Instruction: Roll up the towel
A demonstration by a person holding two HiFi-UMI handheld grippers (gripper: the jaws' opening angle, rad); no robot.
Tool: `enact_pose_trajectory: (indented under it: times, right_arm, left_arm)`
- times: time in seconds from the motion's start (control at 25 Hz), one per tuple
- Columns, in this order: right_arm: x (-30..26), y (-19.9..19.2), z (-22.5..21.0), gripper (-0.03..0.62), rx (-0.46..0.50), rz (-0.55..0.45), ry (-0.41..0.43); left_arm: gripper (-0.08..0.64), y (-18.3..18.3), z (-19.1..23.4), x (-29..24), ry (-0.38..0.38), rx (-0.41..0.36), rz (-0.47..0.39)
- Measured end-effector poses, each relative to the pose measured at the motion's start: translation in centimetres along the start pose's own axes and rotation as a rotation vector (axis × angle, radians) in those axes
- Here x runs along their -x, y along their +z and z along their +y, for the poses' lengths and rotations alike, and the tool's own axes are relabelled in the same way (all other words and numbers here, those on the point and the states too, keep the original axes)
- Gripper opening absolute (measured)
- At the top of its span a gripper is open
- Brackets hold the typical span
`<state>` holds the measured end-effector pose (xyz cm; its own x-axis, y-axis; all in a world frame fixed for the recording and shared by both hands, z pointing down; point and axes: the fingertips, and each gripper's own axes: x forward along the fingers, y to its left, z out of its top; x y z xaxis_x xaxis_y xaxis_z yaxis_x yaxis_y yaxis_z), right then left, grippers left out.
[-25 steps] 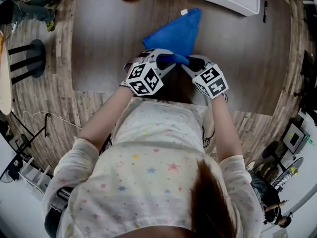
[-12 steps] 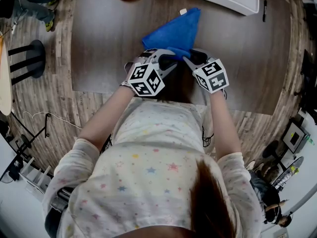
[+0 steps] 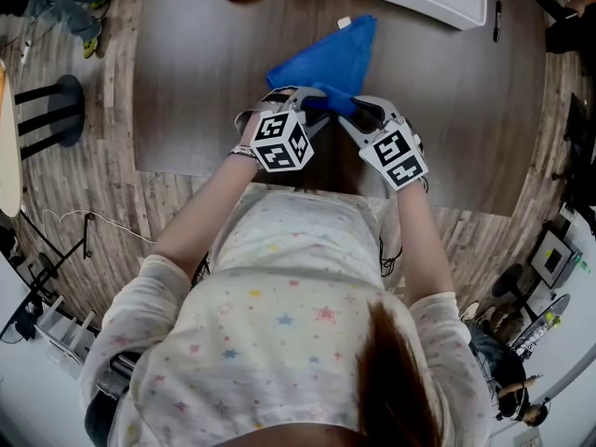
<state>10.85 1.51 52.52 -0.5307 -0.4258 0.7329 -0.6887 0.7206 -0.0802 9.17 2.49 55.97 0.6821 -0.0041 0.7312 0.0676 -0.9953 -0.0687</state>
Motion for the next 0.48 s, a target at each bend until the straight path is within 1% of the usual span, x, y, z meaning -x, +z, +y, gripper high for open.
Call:
enact_pose_trajectory:
  times: [0.08, 0.16, 0.32, 0.48]
  right_arm:
    - [-0.7, -1.0, 0.3, 0.168, 0.059, 0.045, -0.016]
    - [-1.2, -1.7, 0.0, 0.17, 0.111, 0.077, -0.047]
    - [-2.1, -2.2, -0.7, 0.178, 0.191, 0.125, -0.08]
    - [-2.7, -2.3, -1.1, 0.177, 0.232, 0.148, -0.086]
  left_arm:
    - [0.125, 0.0, 0.0, 0.0, 0.002, -0.008, 0.001]
    - [0.133, 0.1, 0.1, 0.1, 0.013, -0.02, -0.002]
    - [0.14, 0.2, 1.0, 0.7, 0.046, -0.033, -0.015]
    - [0.147, -0.9, 1.2, 0.1, 0.045, -0.058, 0.034]
